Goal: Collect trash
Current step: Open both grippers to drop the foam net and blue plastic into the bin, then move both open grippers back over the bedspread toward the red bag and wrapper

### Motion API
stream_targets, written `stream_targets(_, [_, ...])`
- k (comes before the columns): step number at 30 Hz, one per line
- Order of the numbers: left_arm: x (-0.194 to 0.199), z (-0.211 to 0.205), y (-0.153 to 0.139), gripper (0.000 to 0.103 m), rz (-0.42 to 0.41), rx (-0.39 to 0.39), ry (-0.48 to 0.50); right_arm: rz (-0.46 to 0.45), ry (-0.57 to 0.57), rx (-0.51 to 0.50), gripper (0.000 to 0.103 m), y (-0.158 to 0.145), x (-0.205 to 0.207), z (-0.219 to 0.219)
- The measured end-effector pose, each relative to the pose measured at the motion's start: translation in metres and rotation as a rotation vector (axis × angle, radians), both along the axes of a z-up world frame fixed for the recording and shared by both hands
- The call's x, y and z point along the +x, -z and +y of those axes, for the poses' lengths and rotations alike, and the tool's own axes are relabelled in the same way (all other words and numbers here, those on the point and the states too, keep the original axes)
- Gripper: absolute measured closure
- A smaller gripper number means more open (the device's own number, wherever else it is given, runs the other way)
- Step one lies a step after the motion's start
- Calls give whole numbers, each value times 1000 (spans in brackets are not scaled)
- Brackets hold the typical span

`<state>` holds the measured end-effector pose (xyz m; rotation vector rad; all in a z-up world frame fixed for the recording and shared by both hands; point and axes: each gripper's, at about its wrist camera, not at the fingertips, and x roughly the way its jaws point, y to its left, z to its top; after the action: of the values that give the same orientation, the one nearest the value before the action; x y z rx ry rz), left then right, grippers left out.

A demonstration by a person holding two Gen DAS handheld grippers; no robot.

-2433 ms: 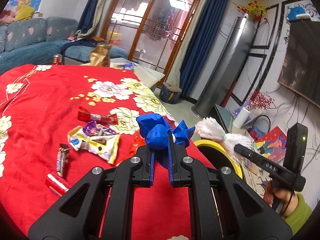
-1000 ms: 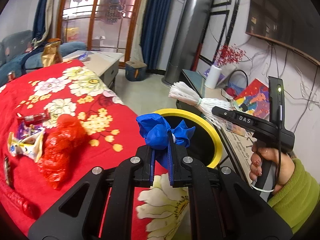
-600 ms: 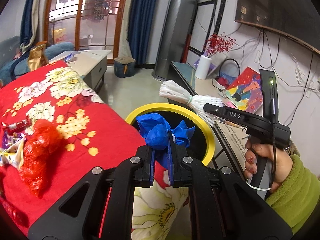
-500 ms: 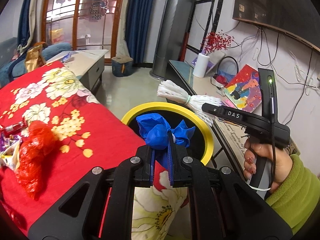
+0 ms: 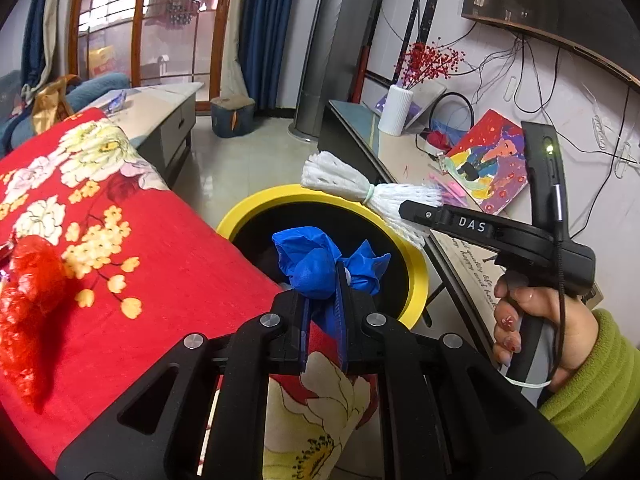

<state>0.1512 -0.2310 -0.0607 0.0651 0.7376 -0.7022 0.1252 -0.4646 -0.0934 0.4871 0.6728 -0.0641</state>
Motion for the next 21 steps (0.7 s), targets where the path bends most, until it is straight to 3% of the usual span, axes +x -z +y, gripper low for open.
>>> stream_targets(3, [6, -6, 6, 96, 8, 3, 12, 7, -1, 4, 83, 2, 2, -1])
stream_targets(4, [8, -9, 8, 93, 16, 3, 18, 12, -5, 5, 78, 3, 3, -1])
stream_targets(5, [10, -10, 10, 82, 15, 9, 14, 16, -4, 3, 72, 4, 4, -1])
stream_targets(6, [12, -11, 9, 65, 11, 13, 4, 23, 10, -4, 56, 5, 4, -1])
stream_targets(7, [16, -9, 9, 59, 17, 0, -11, 27, 20, -4, 51, 7, 4, -1])
stream_targets(14, [16, 13, 0, 25, 27, -69, -75, 30, 30, -51, 49, 7, 2, 4])
stream_targets(21, [11, 38, -10, 13, 23, -118, -148, 2, 11, -63, 41, -1, -1, 14])
